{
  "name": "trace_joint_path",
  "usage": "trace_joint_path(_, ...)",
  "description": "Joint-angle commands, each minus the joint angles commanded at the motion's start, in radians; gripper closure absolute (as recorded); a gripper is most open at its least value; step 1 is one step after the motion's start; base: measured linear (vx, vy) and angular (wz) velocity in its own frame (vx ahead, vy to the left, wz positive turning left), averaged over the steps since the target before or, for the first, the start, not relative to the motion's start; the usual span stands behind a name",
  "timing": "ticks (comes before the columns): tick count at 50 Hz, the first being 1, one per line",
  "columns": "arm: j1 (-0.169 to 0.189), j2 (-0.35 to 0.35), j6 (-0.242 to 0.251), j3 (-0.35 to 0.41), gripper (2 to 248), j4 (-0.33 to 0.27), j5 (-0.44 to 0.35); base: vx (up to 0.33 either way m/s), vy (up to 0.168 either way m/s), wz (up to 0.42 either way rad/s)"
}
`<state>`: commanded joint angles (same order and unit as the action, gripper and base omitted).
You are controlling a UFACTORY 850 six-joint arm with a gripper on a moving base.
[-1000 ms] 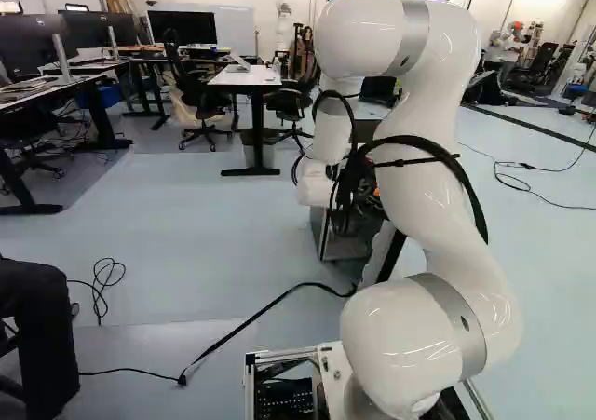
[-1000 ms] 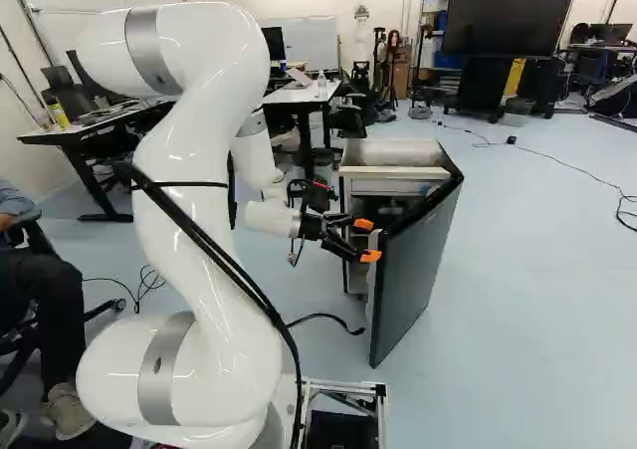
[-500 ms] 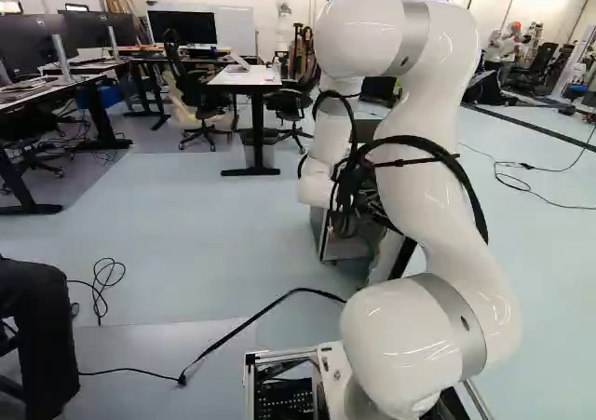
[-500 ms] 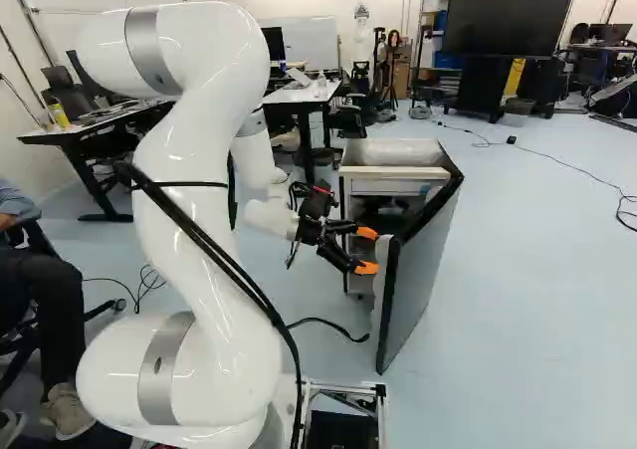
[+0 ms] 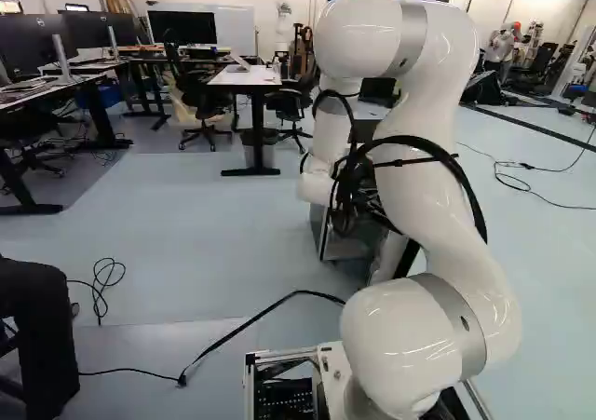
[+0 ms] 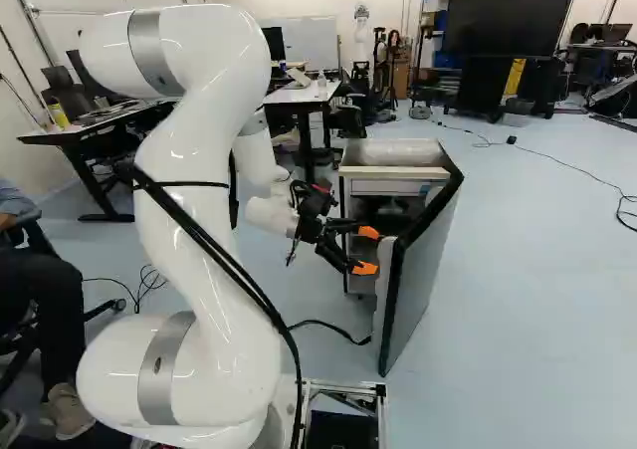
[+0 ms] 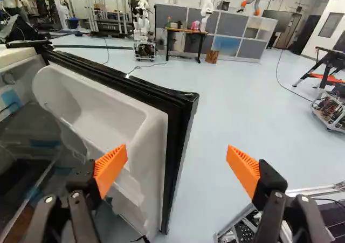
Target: Open the fridge door
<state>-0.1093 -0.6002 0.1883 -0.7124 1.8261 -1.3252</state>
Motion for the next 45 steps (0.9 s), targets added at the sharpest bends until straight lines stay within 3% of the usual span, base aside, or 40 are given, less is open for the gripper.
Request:
trace_joint_path(22, 0.021, -0.027, 0.0, -0.083, 3, 0.052, -0.053, 0.0, 0.0, 0.0)
trace_joint_path(45, 0.126, -0.07, 0.0, -0.201, 3, 0.055, -0.055, 0.0, 0.0, 0.0)
